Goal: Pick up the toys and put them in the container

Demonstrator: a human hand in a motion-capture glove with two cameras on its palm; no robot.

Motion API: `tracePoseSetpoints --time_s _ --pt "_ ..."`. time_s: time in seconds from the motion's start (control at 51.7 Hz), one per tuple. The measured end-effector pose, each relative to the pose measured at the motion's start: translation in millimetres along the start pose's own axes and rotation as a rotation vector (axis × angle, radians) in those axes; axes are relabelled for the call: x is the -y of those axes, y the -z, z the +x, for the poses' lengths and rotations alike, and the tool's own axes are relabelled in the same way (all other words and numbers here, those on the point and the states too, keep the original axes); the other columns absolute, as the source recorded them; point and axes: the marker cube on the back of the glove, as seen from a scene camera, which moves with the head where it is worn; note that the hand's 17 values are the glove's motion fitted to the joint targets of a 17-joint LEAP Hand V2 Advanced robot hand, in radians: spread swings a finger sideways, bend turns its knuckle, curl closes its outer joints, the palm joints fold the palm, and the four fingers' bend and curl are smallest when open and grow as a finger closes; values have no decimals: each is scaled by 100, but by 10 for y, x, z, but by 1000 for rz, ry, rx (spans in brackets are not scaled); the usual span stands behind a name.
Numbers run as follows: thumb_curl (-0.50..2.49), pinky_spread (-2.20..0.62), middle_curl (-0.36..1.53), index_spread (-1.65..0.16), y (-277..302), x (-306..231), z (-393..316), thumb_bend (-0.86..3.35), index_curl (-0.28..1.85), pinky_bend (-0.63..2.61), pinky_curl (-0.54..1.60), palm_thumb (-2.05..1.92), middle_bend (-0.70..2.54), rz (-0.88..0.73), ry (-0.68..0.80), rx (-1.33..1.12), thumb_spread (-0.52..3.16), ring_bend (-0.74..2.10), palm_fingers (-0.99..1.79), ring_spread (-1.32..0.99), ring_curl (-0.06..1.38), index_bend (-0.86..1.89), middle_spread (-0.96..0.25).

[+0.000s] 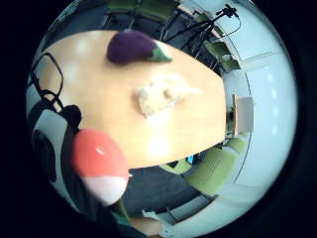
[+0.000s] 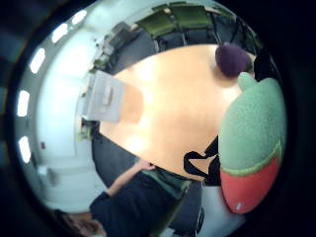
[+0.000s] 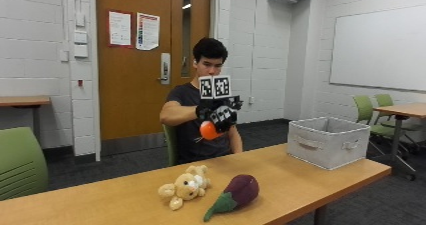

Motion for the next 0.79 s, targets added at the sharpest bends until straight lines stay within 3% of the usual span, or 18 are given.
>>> tracePoseSetpoints --time_s 0.194,0.348,0.407,0.484,0.561,0.639,0.716,0.794 --pt "68 -48 70 -49 751 397 -436 18 95 77 43 65 84 92 -13 21 68 110 114 -43 55 20 -38" --pt "74 -48 72 -51 1280 756 -1373 17 106 80 43 64 85 157 60 32 65 112 112 -43 55 18 -39" --pt "76 -47 73 -51 1349 855 -1876 16 110 81 43 63 86 161 144 48 64 113 112 -42 55 17 -39" --pt "79 -47 74 -52 1366 861 -2564 15 114 81 43 63 86 146 399 103 63 113 111 -42 55 17 -39" --pt "82 -47 74 -52 1304 1029 -3340 14 118 83 43 62 86 127 361 94 63 114 110 -42 54 16 -39" --pt "84 -47 75 -53 1236 1102 -3944 13 121 83 43 62 86 137 532 56 62 114 109 -42 54 16 -38" --pt "87 -47 75 -53 1164 1221 -4366 12 123 84 43 61 85 154 526 -15 62 114 109 -42 54 15 -38" --pt "89 -47 75 -53 1171 1179 -4819 12 126 84 42 61 86 112 543 124 62 114 109 -42 53 15 -38"
